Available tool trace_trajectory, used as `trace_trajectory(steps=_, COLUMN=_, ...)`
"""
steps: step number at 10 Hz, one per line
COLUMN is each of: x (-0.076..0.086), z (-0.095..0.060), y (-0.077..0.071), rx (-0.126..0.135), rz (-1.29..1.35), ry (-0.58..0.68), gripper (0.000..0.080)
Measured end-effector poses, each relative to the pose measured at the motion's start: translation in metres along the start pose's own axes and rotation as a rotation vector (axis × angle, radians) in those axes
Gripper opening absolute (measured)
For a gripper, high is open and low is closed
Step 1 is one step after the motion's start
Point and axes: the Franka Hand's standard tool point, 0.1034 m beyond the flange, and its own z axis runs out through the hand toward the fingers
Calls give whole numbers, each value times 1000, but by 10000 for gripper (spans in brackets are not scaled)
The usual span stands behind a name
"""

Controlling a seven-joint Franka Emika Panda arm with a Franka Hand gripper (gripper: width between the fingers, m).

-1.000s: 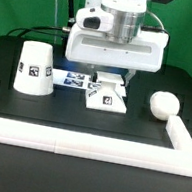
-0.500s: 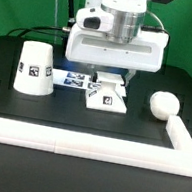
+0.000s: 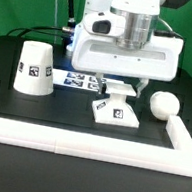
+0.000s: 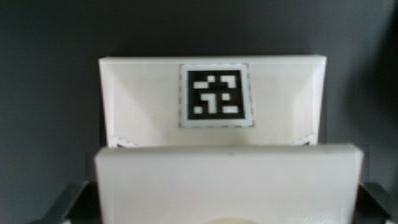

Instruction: Assemble lamp

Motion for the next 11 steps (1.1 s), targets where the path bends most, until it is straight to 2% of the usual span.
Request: trace_trajectory(steps=11, x=3, z=-1, y=0, rx=0, rz=-3, ry=4, gripper=536)
